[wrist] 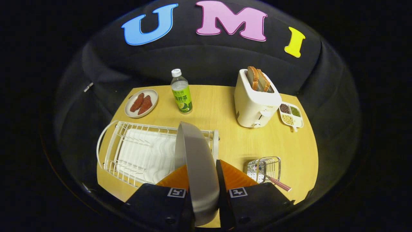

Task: Take the plate from the dish rack, then take the spoon from the basket and place it into the plate.

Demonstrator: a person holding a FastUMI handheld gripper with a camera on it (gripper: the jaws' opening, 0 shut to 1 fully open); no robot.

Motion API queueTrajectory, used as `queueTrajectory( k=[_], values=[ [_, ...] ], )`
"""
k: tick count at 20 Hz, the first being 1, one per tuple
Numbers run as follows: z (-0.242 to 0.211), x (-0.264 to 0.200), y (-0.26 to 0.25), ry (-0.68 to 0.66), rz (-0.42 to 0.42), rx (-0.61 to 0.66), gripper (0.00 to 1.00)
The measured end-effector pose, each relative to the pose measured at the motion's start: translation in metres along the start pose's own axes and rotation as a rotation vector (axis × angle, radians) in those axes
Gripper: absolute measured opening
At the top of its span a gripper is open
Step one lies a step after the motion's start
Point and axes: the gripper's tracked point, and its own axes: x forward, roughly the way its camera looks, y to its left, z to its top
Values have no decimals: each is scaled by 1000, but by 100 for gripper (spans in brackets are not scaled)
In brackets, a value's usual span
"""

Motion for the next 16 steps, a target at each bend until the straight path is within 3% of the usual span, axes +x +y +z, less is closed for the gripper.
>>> queueTrajectory(
  k=[7,11,16],
  values=[
    [-18,-81,-18,-83,168,62,34],
    [-68,-117,-44,-67,214,80,33],
    [-143,-126,-79,9,254,146,34]
  ],
)
